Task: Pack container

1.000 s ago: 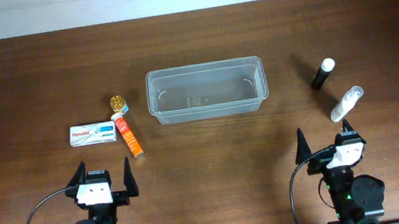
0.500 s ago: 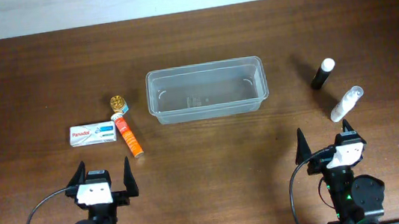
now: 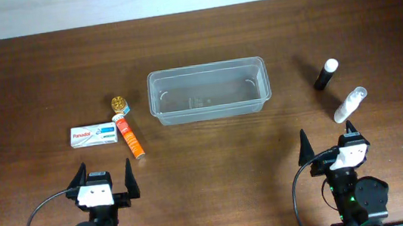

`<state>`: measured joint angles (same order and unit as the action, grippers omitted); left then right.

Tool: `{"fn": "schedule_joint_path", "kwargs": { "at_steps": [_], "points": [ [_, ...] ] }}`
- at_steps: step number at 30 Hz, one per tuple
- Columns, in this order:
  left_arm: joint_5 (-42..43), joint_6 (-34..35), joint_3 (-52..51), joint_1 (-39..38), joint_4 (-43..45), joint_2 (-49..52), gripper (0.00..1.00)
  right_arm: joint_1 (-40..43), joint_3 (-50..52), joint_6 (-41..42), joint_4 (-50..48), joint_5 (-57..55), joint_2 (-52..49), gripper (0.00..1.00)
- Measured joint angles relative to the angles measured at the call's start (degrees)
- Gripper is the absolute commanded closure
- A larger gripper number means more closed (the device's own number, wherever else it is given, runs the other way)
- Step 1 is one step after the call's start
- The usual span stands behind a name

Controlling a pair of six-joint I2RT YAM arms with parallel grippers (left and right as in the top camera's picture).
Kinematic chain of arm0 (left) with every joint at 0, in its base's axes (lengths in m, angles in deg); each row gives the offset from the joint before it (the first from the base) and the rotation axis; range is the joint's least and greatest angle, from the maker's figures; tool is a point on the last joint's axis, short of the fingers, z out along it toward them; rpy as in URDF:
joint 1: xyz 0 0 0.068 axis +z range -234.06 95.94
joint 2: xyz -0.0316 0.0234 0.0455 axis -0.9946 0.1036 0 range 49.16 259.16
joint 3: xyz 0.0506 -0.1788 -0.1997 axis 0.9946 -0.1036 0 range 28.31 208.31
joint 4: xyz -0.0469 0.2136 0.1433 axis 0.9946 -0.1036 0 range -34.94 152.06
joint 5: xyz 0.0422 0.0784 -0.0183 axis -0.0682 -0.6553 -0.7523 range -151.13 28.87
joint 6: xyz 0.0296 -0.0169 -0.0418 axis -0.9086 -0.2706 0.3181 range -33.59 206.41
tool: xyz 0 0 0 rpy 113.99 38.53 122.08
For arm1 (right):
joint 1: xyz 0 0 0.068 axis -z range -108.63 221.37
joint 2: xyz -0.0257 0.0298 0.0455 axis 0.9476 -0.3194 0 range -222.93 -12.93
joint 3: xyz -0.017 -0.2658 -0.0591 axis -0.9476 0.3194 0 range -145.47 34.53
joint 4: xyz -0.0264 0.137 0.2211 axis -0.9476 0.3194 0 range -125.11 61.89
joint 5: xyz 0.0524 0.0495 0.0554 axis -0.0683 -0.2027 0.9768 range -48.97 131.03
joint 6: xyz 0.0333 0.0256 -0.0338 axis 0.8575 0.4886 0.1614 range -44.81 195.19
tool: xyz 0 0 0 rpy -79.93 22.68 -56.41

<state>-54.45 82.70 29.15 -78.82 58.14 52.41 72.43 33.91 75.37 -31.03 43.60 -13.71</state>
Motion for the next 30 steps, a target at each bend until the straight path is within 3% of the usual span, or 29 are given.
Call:
{"fn": "schedule_joint_path", "kwargs": {
  "at_steps": [22, 30],
  "points": [
    [0.0, 0.0, 0.0, 0.0, 0.0, 0.0, 0.00, 0.0, 0.0, 0.0, -1.3, 0.4, 0.0, 0.02],
    [0.0, 0.0, 0.0, 0.0, 0.0, 0.0, 0.00, 0.0, -3.1, 4.7, 0.3, 1.6, -0.3, 0.01]
  ]
}}
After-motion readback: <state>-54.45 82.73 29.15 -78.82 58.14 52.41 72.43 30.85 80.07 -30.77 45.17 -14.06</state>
